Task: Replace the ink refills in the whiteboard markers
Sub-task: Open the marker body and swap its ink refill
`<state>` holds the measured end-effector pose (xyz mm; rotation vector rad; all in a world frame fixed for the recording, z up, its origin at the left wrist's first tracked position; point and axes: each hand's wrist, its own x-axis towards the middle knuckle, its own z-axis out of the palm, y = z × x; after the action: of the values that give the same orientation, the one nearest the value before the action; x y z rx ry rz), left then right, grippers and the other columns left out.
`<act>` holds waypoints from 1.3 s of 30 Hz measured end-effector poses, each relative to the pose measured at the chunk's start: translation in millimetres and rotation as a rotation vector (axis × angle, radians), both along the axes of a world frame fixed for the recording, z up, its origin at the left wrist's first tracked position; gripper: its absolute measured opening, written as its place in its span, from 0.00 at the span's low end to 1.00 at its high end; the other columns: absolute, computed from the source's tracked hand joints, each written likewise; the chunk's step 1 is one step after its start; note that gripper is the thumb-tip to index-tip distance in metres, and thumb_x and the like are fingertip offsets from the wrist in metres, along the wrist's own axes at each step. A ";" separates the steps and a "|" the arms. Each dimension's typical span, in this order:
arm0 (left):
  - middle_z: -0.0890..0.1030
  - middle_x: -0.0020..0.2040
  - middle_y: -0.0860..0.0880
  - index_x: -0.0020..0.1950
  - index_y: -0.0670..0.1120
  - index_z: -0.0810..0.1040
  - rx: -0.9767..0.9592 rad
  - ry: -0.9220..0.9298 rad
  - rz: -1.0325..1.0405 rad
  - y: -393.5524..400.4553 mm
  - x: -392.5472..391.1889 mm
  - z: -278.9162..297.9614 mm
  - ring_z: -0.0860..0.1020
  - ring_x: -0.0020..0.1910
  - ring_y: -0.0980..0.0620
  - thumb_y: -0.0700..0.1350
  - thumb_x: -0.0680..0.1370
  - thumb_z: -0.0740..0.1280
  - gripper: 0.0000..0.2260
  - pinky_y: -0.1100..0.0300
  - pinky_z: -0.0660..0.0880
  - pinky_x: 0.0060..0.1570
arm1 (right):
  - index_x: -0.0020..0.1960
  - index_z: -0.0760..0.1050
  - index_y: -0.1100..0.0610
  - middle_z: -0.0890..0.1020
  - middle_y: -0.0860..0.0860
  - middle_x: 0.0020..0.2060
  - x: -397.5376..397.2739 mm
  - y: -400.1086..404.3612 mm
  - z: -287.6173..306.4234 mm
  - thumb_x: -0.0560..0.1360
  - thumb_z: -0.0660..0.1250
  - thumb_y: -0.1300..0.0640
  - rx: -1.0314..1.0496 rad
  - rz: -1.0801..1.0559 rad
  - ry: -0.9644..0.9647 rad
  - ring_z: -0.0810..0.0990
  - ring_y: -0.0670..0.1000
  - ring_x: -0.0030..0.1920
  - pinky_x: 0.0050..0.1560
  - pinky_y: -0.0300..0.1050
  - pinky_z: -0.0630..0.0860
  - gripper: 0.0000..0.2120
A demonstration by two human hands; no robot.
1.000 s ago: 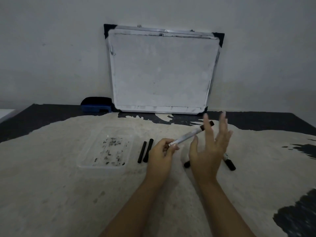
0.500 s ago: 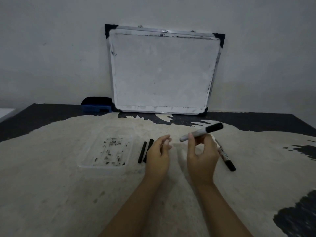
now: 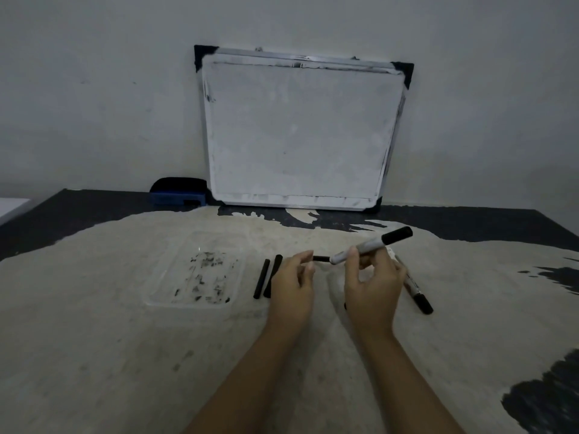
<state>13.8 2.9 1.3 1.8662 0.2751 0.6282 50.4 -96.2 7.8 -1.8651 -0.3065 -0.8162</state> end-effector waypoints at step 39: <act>0.84 0.41 0.52 0.50 0.45 0.81 -0.048 -0.067 0.004 40.5 -26.2 87.4 0.83 0.40 0.57 0.46 0.72 0.69 0.09 0.69 0.79 0.43 | 0.49 0.78 0.63 0.82 0.55 0.38 11.1 -13.3 16.1 0.76 0.65 0.57 0.769 0.307 0.540 0.82 0.45 0.33 0.31 0.35 0.79 0.09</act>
<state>-12.3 43.4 88.7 1.7951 0.2479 0.6800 61.5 -109.5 23.9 -1.1967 0.0689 -0.1467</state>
